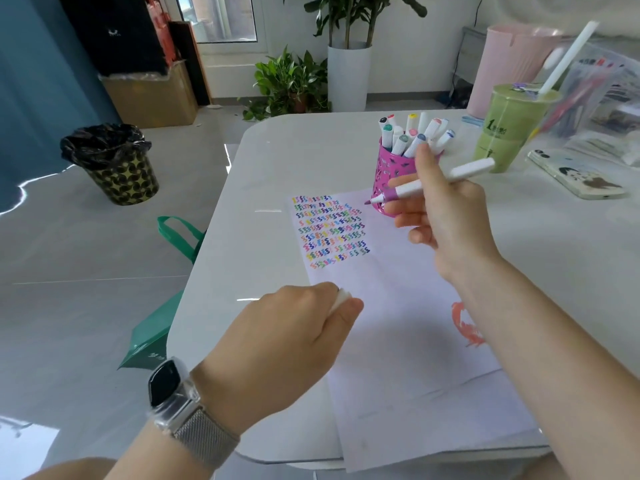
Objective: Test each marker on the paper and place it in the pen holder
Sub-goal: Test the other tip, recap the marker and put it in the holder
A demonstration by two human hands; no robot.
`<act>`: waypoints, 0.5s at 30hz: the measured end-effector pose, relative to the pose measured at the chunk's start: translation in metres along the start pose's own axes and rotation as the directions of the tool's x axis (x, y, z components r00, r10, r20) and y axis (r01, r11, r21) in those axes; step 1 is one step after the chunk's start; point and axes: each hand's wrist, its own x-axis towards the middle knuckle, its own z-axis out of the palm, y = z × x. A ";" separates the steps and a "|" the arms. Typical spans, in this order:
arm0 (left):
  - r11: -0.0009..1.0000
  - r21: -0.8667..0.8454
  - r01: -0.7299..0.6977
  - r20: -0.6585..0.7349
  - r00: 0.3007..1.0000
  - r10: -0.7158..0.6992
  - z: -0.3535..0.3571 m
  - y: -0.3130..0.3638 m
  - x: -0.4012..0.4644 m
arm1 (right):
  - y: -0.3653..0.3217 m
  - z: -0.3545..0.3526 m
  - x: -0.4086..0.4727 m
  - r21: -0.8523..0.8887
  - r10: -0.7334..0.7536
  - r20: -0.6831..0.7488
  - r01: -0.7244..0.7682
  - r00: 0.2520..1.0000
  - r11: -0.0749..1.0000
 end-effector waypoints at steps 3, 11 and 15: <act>1.000 -0.004 0.014 0.012 1.000 -0.014 -0.001 0.000 -0.001 | 0.009 -0.005 0.006 -0.134 -0.035 0.035 0.039 0.999 0.990; 1.000 0.025 0.003 0.010 1.000 -0.004 0.001 -0.003 0.002 | 0.033 -0.013 0.027 -0.450 -0.132 0.033 0.132 0.991 0.883; 0.996 0.087 0.027 0.007 1.000 -0.027 0.002 -0.005 0.003 | 0.040 -0.010 0.029 -0.502 -0.141 0.080 0.162 0.987 0.849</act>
